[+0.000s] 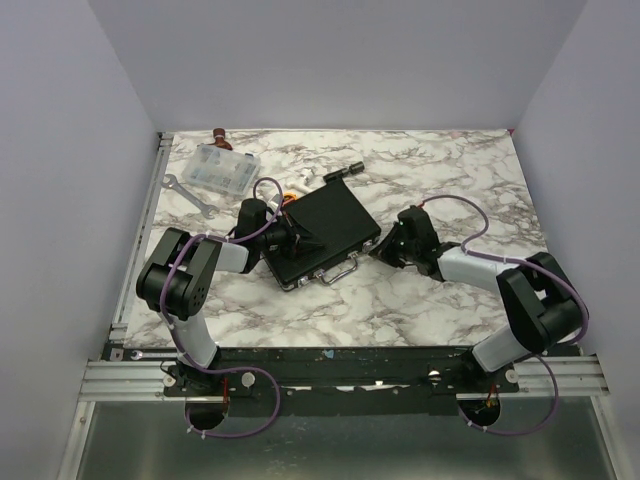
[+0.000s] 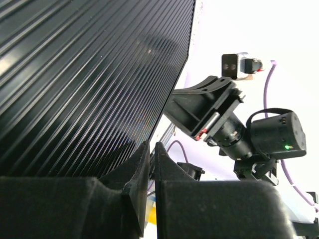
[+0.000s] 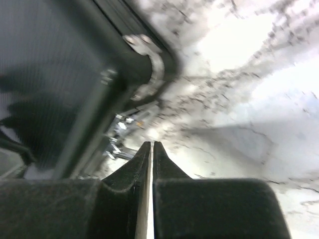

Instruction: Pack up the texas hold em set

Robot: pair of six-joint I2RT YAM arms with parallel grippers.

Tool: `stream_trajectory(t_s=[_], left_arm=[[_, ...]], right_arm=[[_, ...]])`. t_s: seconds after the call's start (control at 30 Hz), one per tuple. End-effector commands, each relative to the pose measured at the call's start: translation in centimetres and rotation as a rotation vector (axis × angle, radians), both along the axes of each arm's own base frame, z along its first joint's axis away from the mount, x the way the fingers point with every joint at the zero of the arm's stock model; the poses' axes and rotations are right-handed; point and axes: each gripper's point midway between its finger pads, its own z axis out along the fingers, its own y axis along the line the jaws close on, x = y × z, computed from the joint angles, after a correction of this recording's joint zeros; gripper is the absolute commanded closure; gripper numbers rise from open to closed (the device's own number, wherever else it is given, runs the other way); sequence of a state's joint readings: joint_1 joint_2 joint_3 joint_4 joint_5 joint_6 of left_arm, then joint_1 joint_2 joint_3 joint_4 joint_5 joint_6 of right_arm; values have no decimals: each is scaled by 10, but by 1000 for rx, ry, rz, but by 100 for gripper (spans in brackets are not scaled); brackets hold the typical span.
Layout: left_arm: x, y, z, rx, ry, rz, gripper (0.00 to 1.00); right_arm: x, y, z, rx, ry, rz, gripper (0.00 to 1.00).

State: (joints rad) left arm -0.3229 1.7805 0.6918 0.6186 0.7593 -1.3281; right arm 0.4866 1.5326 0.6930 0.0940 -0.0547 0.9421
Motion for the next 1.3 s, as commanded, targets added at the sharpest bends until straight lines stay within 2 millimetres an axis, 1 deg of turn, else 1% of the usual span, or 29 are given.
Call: stream_trajectory(t_s=[0.0, 0.07, 0.2, 0.3, 0.4, 0.5, 0.67, 0.77, 0.87, 0.93, 1.03, 1.13, 1.27], left_arm=[[-8, 8, -29, 64, 129, 42, 92], [-7, 8, -28, 63, 127, 42, 92], [-7, 8, -28, 62, 128, 42, 92], [-8, 8, -28, 62, 129, 42, 92], [-8, 8, -28, 59, 131, 42, 92], [-7, 8, -27, 57, 128, 44, 92], [-7, 8, -28, 59, 133, 44, 92], [-7, 8, -30, 60, 136, 43, 92], [-7, 8, -28, 57, 132, 42, 92], [-7, 8, -28, 56, 132, 41, 92], [-8, 8, -28, 57, 131, 42, 92], [-7, 8, -26, 55, 129, 42, 92], [-7, 7, -26, 52, 130, 41, 92]], right_arm=[[-19, -14, -32, -39, 79, -19, 93], [-20, -14, -34, -34, 69, -22, 93], [-15, -12, -35, -51, 56, 2, 93], [-13, -10, -28, -54, 35, 22, 90], [-12, -2, -14, -34, 2, 75, 83], [-19, 21, 5, 17, -36, 139, 72], [-40, 76, 41, 155, -96, 274, 58], [-57, 110, 54, 220, -96, 366, 54], [-72, 137, 57, 254, -86, 431, 53], [-76, 148, 59, 256, -92, 453, 53], [-76, 154, 59, 259, -89, 462, 51], [-79, 159, 55, 246, -79, 470, 51], [-87, 164, 43, 220, -54, 477, 52]])
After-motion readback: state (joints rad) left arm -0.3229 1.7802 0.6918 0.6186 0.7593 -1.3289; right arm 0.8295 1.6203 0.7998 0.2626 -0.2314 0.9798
